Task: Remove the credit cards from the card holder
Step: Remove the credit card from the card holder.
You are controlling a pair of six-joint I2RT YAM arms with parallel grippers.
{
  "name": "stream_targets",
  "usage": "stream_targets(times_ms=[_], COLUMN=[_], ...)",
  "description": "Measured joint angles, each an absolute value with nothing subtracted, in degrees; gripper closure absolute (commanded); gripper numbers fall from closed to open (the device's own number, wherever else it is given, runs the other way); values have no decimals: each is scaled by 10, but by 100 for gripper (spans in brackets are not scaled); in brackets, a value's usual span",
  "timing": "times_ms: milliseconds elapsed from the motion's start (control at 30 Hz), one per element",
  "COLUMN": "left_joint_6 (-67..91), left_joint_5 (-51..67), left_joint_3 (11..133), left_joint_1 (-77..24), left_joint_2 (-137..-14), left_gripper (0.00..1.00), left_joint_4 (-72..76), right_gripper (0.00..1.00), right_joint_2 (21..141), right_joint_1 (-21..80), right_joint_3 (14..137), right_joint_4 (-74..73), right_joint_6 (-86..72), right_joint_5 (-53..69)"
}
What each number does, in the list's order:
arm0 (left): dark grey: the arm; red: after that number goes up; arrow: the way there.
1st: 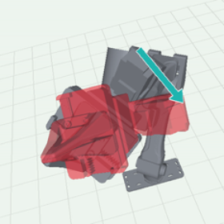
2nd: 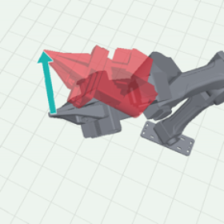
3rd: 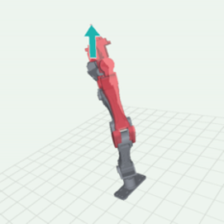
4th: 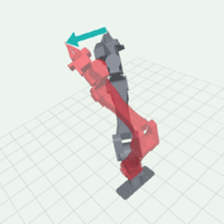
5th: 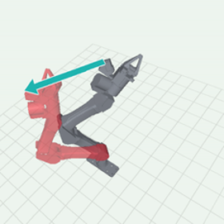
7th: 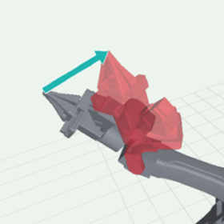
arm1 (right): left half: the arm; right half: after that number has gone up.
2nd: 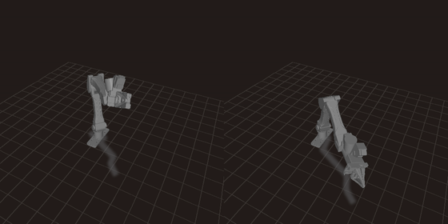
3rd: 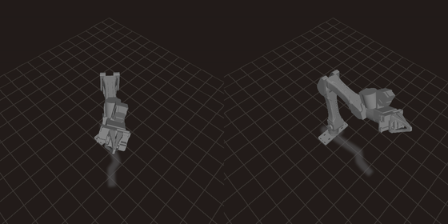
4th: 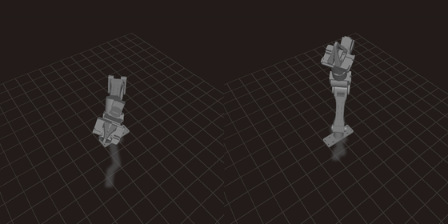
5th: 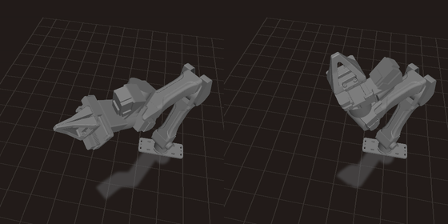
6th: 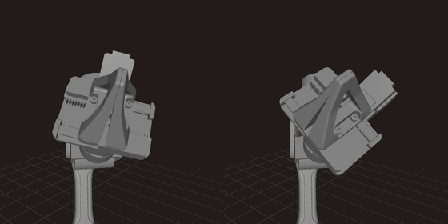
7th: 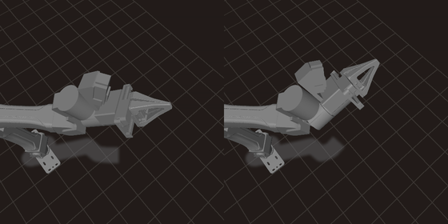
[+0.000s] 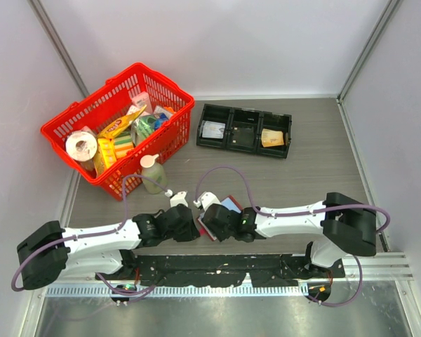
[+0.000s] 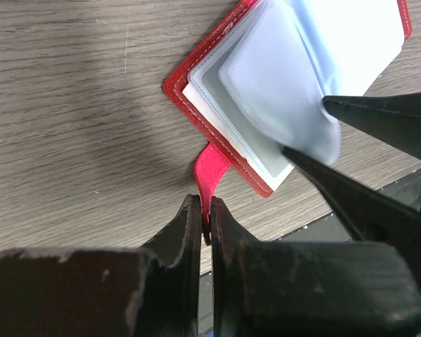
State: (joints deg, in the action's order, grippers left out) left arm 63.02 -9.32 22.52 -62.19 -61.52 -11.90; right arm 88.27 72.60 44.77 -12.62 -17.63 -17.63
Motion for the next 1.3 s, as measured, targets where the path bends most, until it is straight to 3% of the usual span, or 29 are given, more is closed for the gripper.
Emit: stream_targets(times_ms=[300,500,600,833,1033,1300], left_joint_6=[628,628,628,628,628,628], left_joint_5=[-87,-88,-88,-88,-88,-90], left_joint_3=[222,218,217,217,217,213], left_joint_1=[-622,-622,-622,-622,-622,-622], left_joint_2=[-598,-575,-573,-573,-573,-568], left_gripper=[100,100,100,100,100,100], left_joint_4=[-126,-133,-137,-140,-140,-140], right_gripper=[58,43,40,20,15,15], right_joint_2=[842,831,817,756,815,903], right_joint_1=[714,662,642,667,715,752], right_joint_3=[448,448,448,442,445,473], right_joint_4=[-173,-217,-247,-208,-148,-141], right_joint_6=[-189,-237,-262,-236,-205,-191], right_joint_5=[-213,-265,-295,-243,-192,-195])
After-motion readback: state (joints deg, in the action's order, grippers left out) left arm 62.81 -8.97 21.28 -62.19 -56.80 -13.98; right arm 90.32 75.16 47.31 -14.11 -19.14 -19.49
